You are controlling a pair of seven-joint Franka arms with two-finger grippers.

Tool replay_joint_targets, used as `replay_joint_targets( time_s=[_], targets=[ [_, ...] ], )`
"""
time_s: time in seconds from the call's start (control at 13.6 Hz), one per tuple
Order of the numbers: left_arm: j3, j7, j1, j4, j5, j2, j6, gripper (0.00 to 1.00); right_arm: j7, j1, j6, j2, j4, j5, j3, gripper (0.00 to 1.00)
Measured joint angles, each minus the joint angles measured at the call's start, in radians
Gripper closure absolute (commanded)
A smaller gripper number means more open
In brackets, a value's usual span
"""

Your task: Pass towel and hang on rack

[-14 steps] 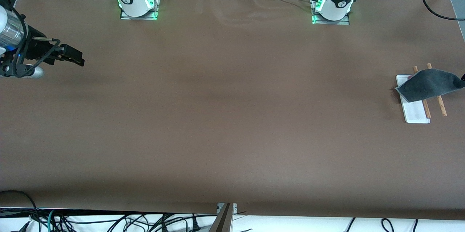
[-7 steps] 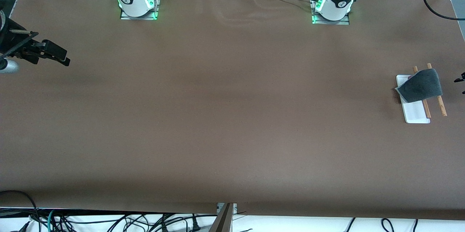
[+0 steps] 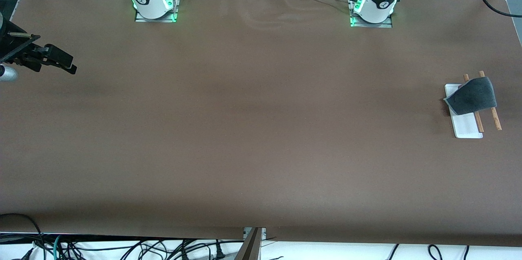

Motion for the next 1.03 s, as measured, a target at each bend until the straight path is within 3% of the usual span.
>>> replay_joint_targets(
  time_s=[0.22,0.52,1.03],
  targets=[
    [-0.015,-0.179,-0.044,0.033,-0.006,-0.068,-0.158,0.0,0.0,0.0,-0.003,0.003,0.0,0.0,0.0,0.01],
    [-0.022,-0.535,-0.208,0.07,-0.008,-0.168,-0.33,0.0,0.0,0.0,-0.023,0.003,0.0,0.001,0.0,0.01],
    [-0.02,-1.188,-0.521,0.05,-0.007,-0.286,-0.379,0.0,-0.001,0.001,-0.028,0.004,0.0,0.001,0.001,0.01]
  ],
)
